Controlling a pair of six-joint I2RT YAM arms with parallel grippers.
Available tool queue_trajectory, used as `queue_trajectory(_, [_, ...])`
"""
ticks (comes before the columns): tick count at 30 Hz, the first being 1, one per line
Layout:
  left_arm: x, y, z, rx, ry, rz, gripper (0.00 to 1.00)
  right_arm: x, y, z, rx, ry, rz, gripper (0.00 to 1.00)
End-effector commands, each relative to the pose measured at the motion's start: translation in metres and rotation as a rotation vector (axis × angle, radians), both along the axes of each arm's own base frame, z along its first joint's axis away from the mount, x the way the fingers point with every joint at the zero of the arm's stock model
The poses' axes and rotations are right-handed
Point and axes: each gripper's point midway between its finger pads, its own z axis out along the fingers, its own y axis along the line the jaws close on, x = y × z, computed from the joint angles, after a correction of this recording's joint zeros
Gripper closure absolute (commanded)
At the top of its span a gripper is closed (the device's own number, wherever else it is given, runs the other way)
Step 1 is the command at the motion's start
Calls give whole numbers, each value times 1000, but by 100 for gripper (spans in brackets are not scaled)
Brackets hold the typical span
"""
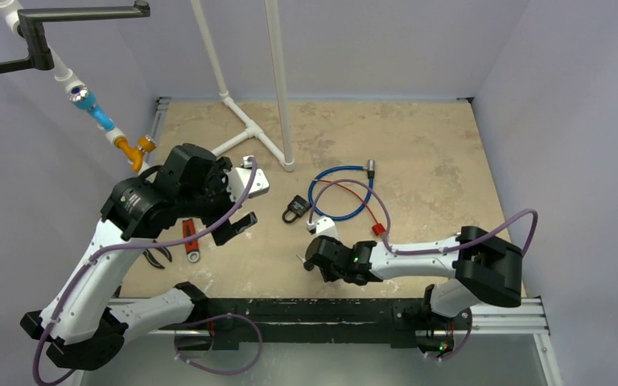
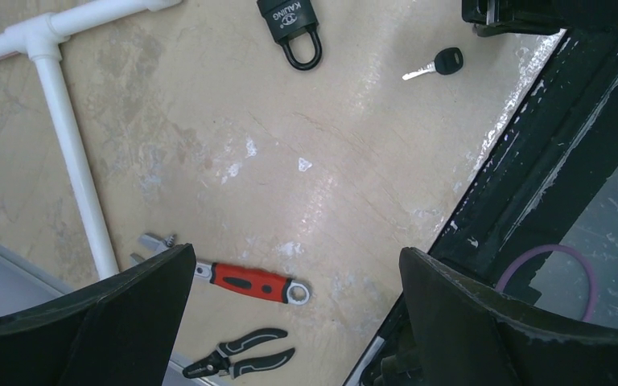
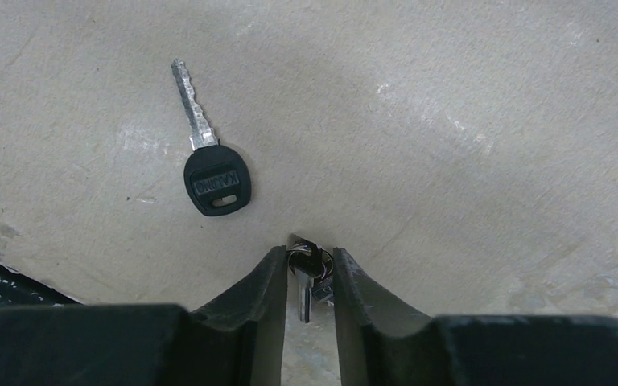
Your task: Unlock with the key
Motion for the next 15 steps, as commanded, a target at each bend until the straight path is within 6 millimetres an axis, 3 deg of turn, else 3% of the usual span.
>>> queue_trajectory(1, [1,0,24,-34,-70,-24,0,-1,9,-4,16,12,-16,83])
queue_trajectory(4, [0,-3,31,-62,-86,-34,0,2,14,3,29,1,-20,100])
queue_trajectory(15, [-11,-15,28,-185,-134,-89,0,35,36,110,271,-173,-33,100])
